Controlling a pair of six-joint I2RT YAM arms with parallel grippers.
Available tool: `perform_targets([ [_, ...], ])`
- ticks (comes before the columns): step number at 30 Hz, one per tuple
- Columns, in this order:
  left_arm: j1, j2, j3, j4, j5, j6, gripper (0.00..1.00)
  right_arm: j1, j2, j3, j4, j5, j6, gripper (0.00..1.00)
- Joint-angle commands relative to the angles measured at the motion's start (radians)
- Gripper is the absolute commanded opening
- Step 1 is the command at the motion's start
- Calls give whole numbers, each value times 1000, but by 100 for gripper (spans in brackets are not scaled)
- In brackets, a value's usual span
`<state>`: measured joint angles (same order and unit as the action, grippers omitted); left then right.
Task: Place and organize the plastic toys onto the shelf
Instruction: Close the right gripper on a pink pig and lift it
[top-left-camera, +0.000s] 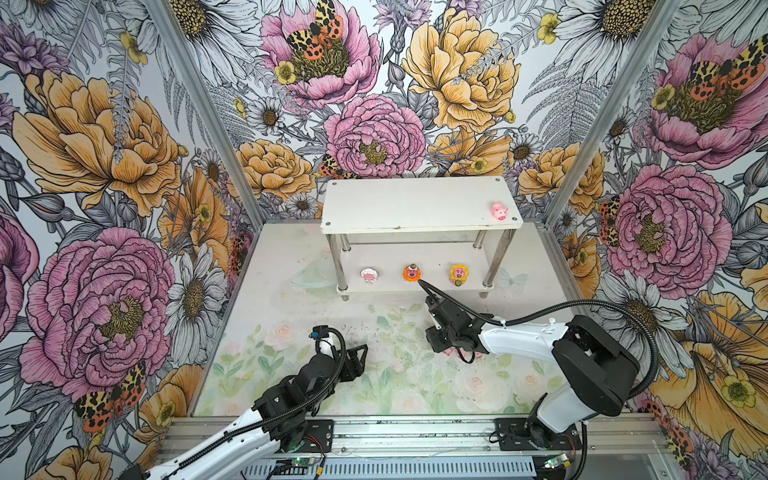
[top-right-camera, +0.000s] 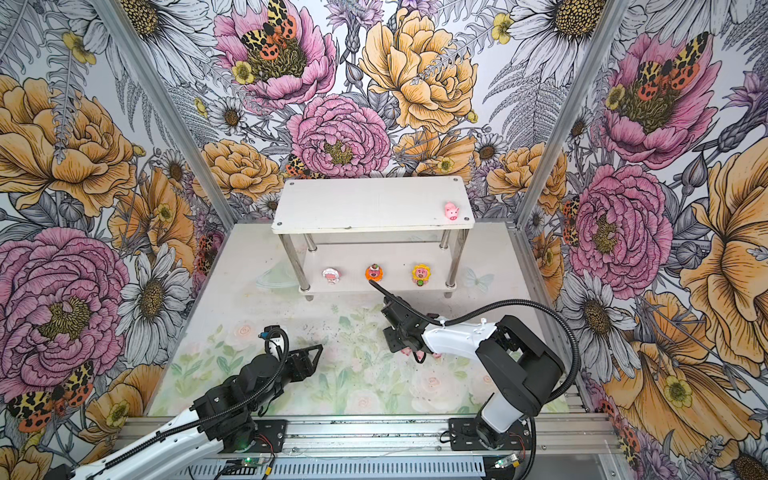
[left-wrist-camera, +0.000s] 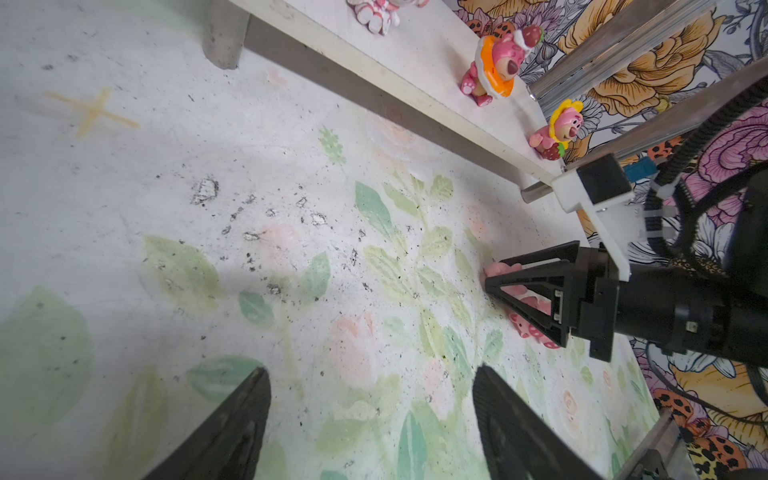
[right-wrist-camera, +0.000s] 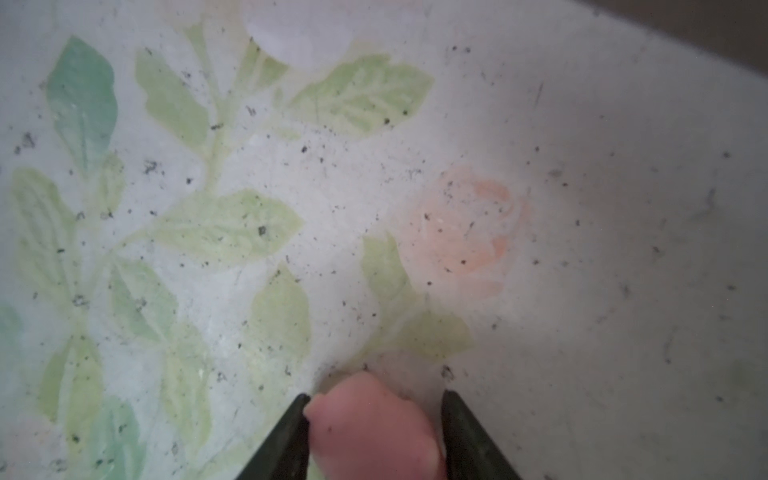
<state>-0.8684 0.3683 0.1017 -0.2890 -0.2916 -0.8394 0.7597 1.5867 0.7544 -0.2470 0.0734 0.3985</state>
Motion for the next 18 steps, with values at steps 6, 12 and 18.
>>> perform_targets([
  [6, 15, -5, -13, 19, 26, -4, 79, -7, -15, -31, 87, 74, 151, 25],
  [12, 22, -4, -13, 28, 34, -3, 80, -7, -45, -81, 92, 118, 361, 16],
  [18, 23, -5, -13, 28, 43, -2, 79, 8, -23, -84, 90, 103, 404, 56],
])
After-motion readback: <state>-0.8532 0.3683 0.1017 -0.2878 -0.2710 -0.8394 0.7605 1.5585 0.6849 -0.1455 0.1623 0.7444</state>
